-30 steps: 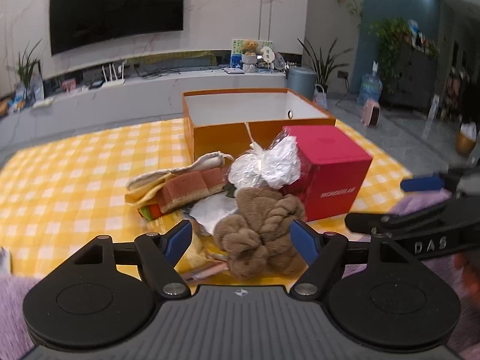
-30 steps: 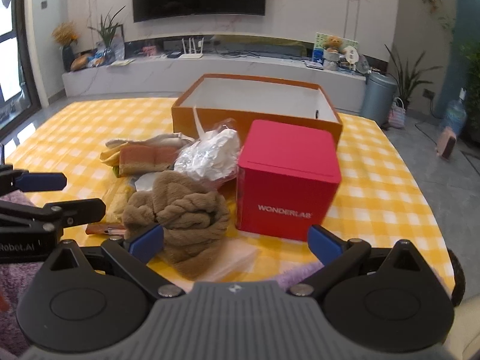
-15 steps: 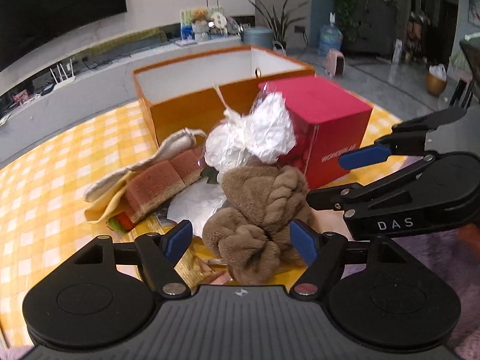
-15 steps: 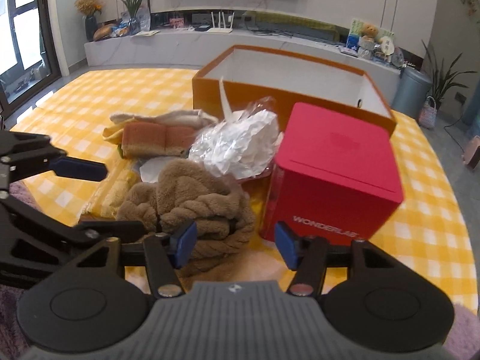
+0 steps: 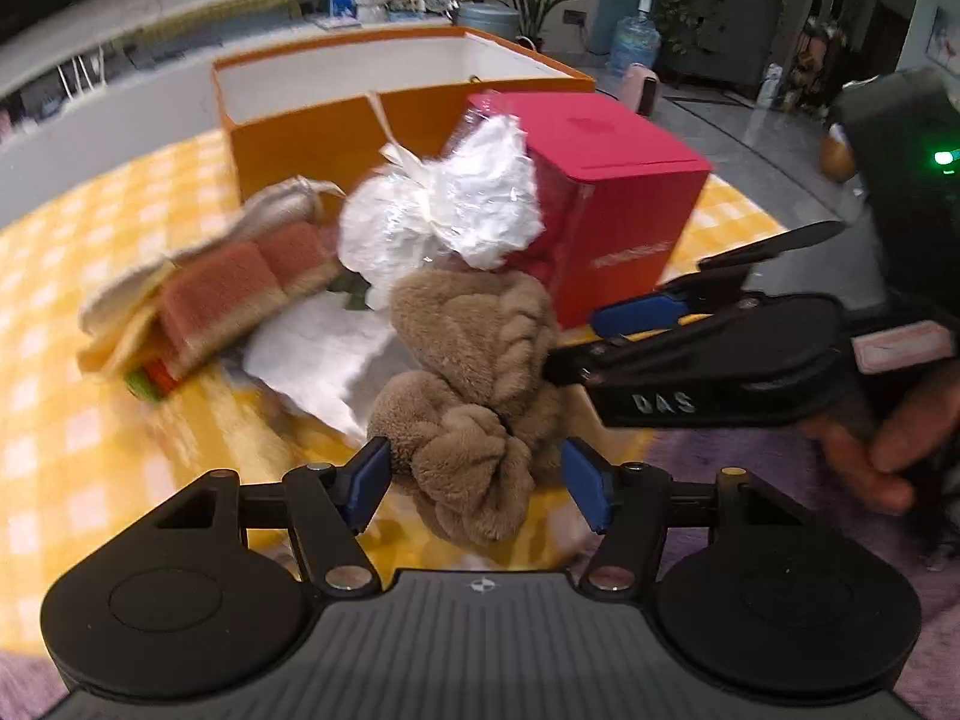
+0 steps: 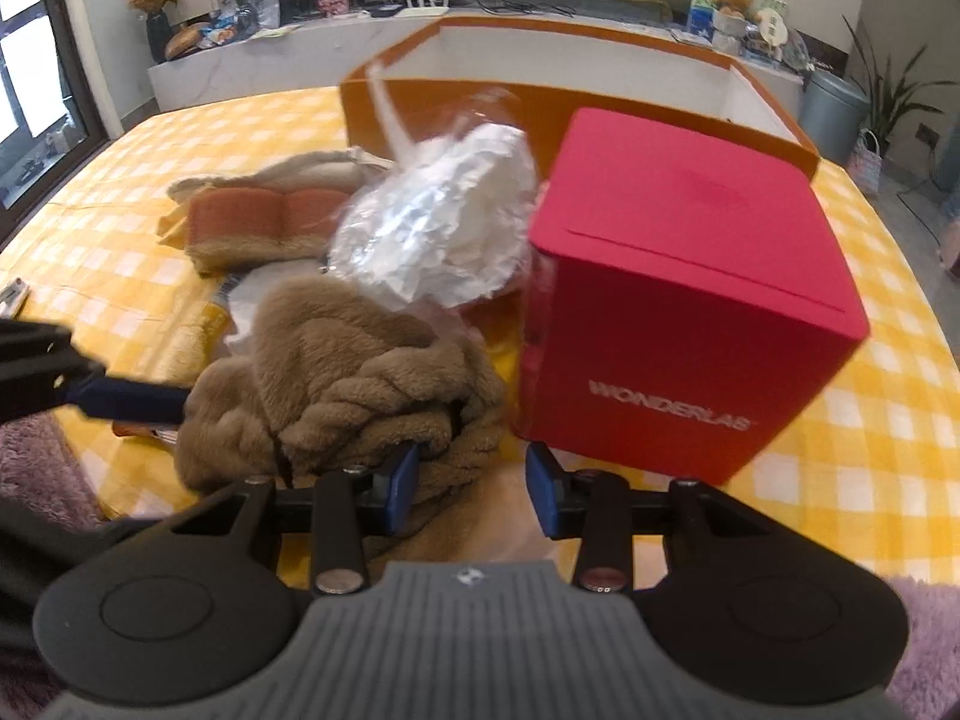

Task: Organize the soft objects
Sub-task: 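Move the left tool down and close it on the brown plush bear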

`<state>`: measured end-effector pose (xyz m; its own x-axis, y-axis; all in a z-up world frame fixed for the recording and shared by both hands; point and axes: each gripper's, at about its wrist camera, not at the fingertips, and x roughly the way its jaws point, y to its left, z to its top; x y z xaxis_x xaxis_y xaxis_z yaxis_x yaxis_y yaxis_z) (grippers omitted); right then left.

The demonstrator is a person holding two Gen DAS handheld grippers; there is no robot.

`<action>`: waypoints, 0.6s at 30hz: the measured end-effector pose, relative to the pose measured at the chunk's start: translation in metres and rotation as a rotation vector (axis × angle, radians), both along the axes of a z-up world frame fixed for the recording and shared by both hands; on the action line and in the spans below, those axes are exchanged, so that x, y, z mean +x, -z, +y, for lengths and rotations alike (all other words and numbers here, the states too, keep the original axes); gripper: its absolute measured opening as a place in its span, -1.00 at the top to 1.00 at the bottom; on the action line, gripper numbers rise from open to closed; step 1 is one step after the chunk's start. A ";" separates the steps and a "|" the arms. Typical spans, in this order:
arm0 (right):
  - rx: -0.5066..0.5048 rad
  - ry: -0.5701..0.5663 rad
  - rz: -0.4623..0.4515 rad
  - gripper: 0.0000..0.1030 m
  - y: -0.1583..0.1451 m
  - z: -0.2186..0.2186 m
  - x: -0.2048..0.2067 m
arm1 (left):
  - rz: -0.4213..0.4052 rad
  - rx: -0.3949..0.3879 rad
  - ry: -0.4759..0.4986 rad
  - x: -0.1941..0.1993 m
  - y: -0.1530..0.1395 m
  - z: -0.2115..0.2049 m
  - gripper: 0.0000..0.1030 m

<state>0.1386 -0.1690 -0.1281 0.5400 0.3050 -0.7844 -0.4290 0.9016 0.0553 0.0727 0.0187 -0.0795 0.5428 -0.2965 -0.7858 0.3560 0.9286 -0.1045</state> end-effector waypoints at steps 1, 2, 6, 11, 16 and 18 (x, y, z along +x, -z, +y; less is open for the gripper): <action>0.007 0.006 0.008 0.22 0.000 -0.002 0.000 | 0.010 -0.007 0.001 0.001 0.001 0.000 -0.39; 0.011 0.011 0.012 0.22 0.001 -0.004 0.001 | 0.016 -0.013 -0.004 0.003 0.004 0.001 -0.40; 0.016 0.013 0.009 0.22 0.004 -0.002 0.001 | 0.026 0.005 -0.048 0.017 0.014 0.002 -0.48; 0.018 0.009 0.003 0.22 0.005 -0.002 0.000 | 0.020 0.059 -0.041 0.022 0.025 -0.003 -0.61; 0.018 0.015 0.004 0.22 0.007 -0.003 0.000 | 0.013 0.048 -0.033 0.025 0.036 -0.006 -0.52; 0.011 0.015 -0.002 0.22 0.007 -0.002 0.000 | 0.003 0.050 -0.025 0.024 0.034 -0.009 -0.38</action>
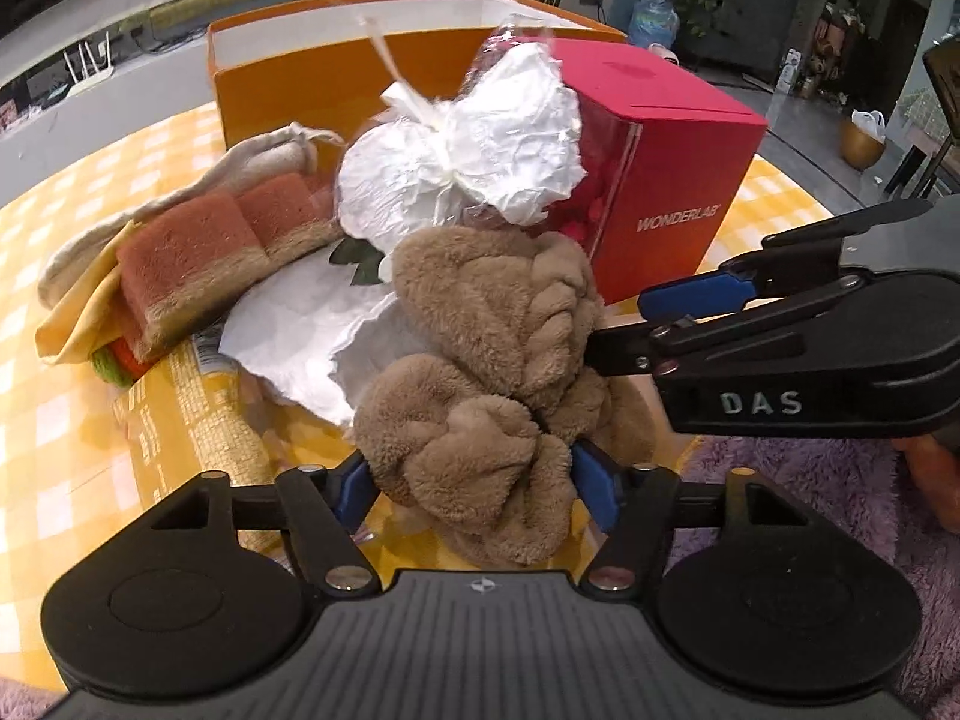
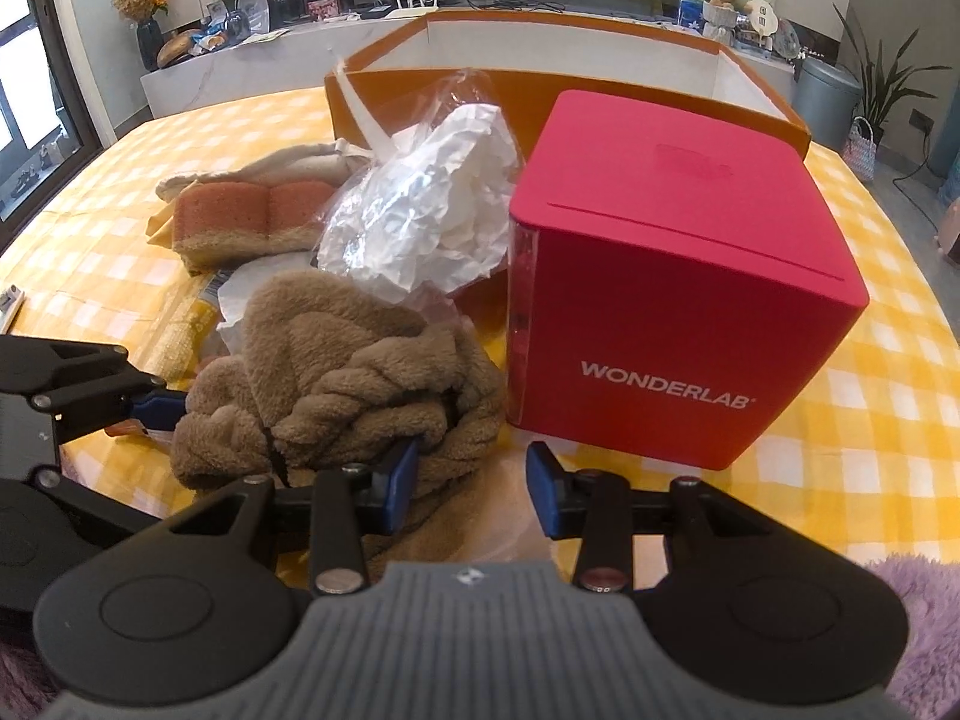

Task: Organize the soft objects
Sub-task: 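Move the left tool down and close it on the brown plush bear, then lift the brown bear with the left tool while the right tool grasps the plastic-wrapped bouquet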

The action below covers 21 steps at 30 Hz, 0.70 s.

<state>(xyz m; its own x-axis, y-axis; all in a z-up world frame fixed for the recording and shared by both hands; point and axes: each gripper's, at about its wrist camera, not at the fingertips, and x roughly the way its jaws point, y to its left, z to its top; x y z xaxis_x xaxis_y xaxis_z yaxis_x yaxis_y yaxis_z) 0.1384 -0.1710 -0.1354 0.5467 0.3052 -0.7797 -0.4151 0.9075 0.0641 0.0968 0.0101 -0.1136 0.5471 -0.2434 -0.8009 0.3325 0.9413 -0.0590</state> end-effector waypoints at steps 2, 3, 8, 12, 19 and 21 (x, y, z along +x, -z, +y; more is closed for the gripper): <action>-0.003 0.002 -0.002 0.22 -0.001 0.000 -0.001 | -0.009 0.005 0.000 -0.005 -0.003 -0.001 -0.17; -0.003 0.002 -0.003 0.22 -0.002 -0.001 -0.002 | -0.008 0.003 -0.005 -0.009 -0.005 -0.002 -0.03; -0.004 -0.004 -0.014 0.22 -0.009 -0.001 -0.009 | -0.027 -0.018 -0.032 -0.024 -0.016 -0.001 0.21; 0.002 -0.006 -0.029 0.22 -0.018 -0.003 -0.019 | -0.055 -0.023 -0.044 -0.031 -0.028 -0.001 0.26; 0.018 -0.015 -0.077 0.06 -0.043 -0.007 -0.042 | -0.118 -0.020 -0.062 -0.047 -0.052 0.000 0.28; 0.022 -0.023 -0.090 0.05 -0.049 -0.008 -0.048 | -0.122 -0.034 -0.086 -0.049 -0.058 0.005 0.28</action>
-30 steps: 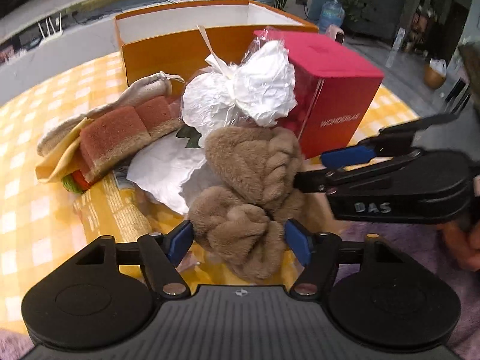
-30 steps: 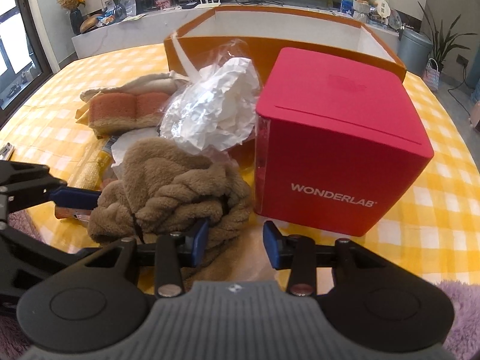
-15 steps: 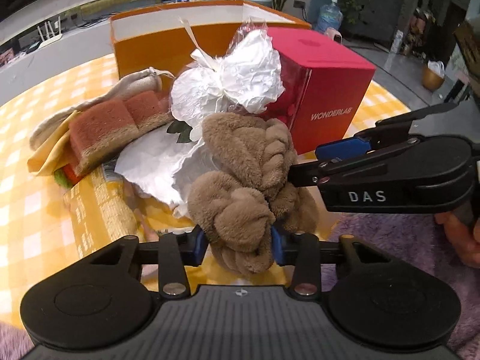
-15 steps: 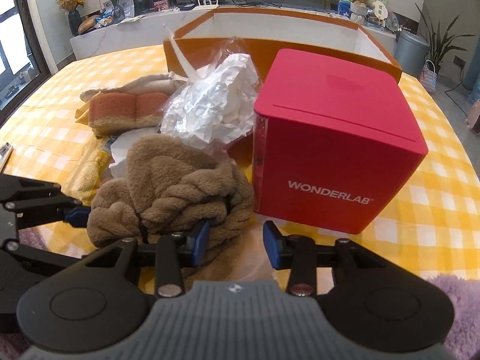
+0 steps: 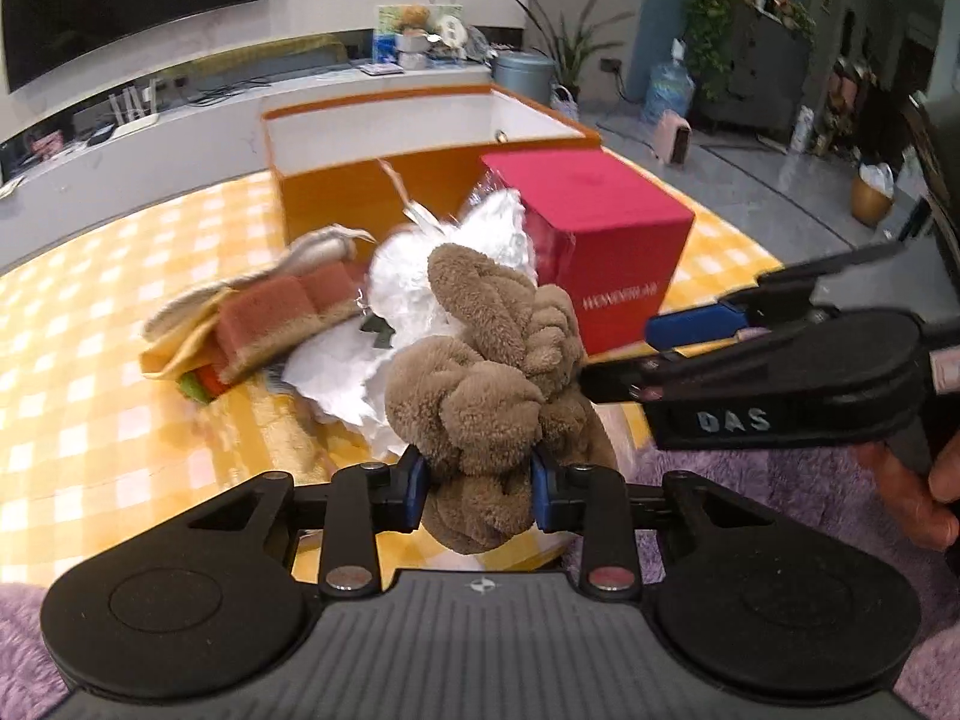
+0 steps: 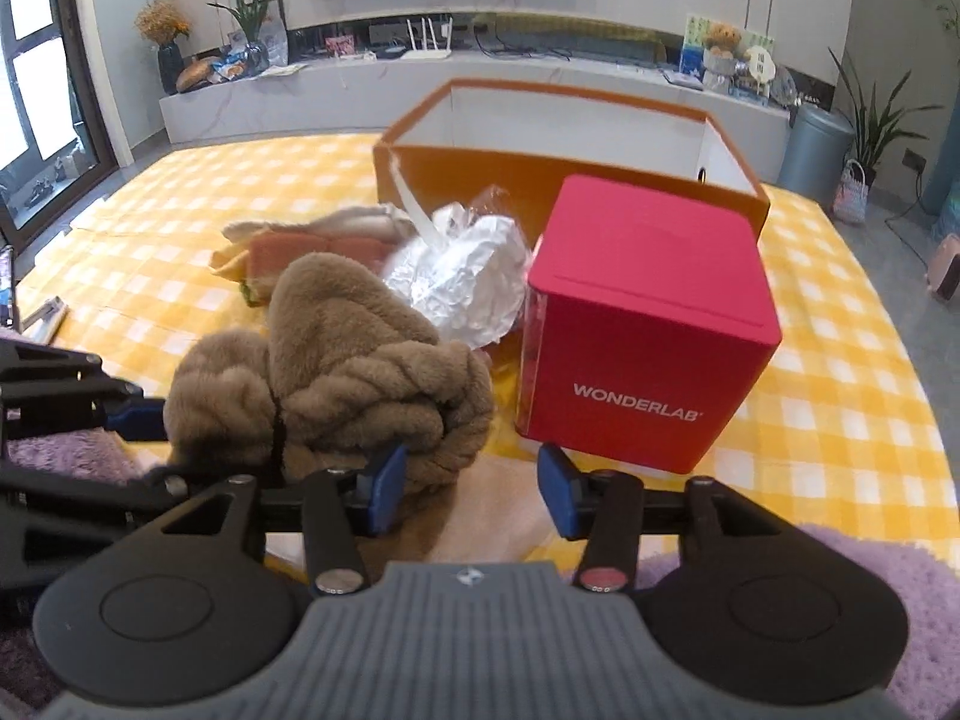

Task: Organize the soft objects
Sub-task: 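Lift the brown bear with the left tool while the right tool grasps the plastic-wrapped bouquet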

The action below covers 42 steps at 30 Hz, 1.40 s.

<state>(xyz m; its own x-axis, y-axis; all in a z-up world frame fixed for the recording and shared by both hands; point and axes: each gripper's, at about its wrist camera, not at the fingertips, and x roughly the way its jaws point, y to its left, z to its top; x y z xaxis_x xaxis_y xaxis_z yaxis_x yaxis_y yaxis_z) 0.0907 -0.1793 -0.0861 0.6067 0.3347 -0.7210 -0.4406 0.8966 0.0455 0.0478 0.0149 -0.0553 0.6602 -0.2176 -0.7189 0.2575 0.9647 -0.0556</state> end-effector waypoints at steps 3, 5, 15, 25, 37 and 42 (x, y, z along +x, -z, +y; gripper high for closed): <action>-0.004 -0.023 -0.031 -0.04 -0.010 0.002 -0.003 | -0.005 -0.032 -0.041 0.003 -0.007 0.011 0.28; -0.025 -0.033 -0.071 -0.06 -0.018 0.005 -0.001 | -0.019 -0.023 -0.064 0.000 -0.010 0.016 0.28; -0.108 -0.134 -0.147 -0.41 -0.040 0.035 0.020 | -0.052 -0.108 -0.141 -0.007 -0.041 0.059 0.28; -0.187 -0.148 -0.053 -0.41 -0.004 0.056 0.038 | -0.030 -0.112 -0.202 0.020 -0.017 0.061 0.28; -0.235 -0.101 0.025 -0.23 0.040 0.047 0.067 | 0.032 -0.129 -0.199 0.027 0.008 0.068 0.28; -0.235 -0.096 0.019 0.09 0.040 0.046 0.066 | 0.038 -0.127 -0.193 0.023 0.009 0.067 0.28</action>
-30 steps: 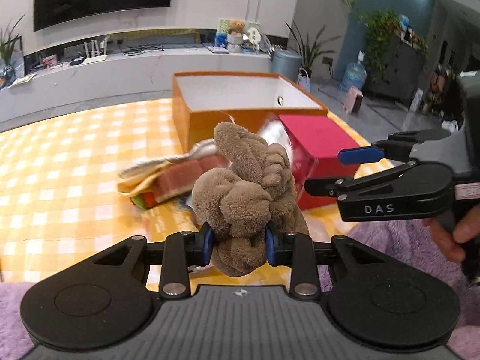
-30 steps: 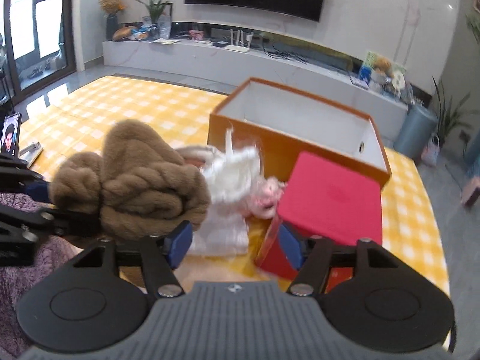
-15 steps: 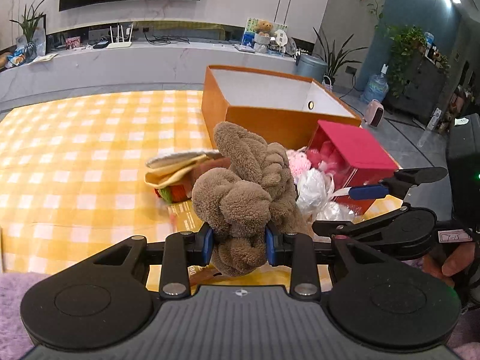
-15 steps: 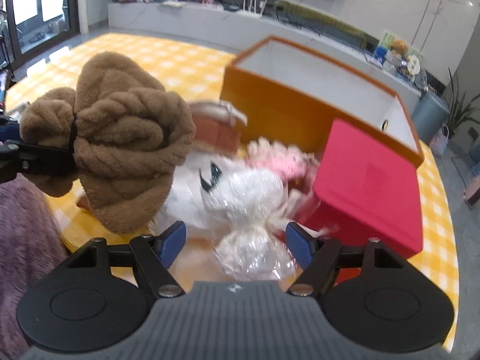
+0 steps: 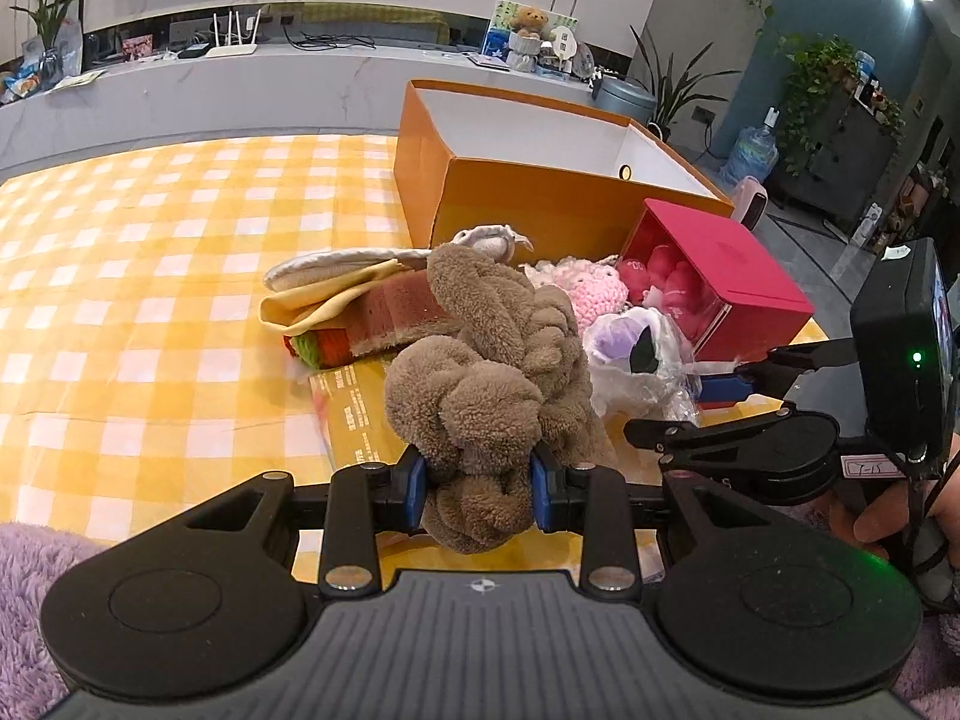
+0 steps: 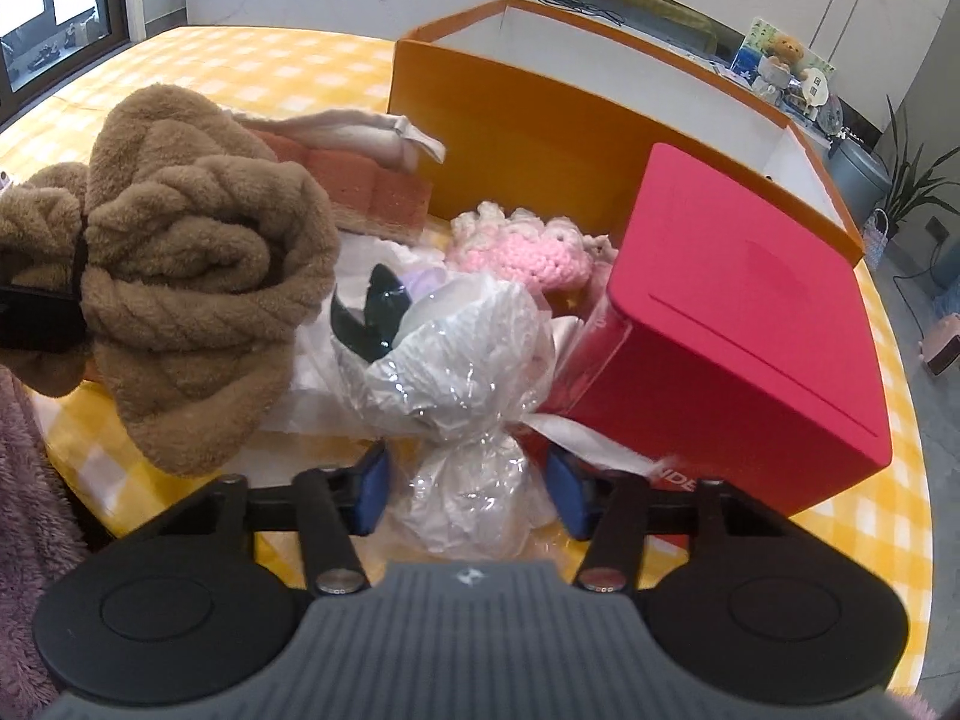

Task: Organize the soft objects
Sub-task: 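Lift the brown bear with the left tool while the right tool grasps the plastic-wrapped bouquet, then carry the bear and bouquet over the orange box and open both tools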

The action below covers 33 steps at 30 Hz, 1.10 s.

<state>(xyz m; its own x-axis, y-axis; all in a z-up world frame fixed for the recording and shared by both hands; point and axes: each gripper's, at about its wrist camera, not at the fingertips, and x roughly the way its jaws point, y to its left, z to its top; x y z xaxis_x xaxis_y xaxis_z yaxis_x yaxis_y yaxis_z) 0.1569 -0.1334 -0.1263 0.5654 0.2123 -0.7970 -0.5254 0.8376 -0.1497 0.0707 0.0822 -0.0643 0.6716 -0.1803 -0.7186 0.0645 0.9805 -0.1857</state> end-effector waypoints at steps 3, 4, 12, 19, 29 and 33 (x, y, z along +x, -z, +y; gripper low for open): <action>0.004 -0.009 -0.010 0.20 -0.005 -0.003 -0.007 | -0.012 0.002 0.000 -0.004 -0.005 -0.002 0.28; 0.014 -0.012 -0.015 0.21 -0.007 -0.004 -0.010 | -0.019 0.002 -0.001 -0.006 -0.008 -0.002 0.28; 0.068 -0.030 -0.109 0.21 -0.052 -0.016 -0.035 | -0.098 -0.002 -0.026 -0.022 -0.036 -0.003 0.27; 0.154 -0.061 -0.190 0.20 -0.101 -0.026 -0.040 | -0.174 0.045 -0.030 -0.012 -0.066 -0.008 0.27; 0.222 -0.051 -0.258 0.19 -0.146 -0.025 0.004 | -0.284 0.089 -0.032 0.041 -0.107 -0.017 0.27; 0.230 0.009 -0.268 0.19 -0.156 -0.023 0.040 | -0.304 0.088 -0.065 0.076 -0.113 -0.021 0.27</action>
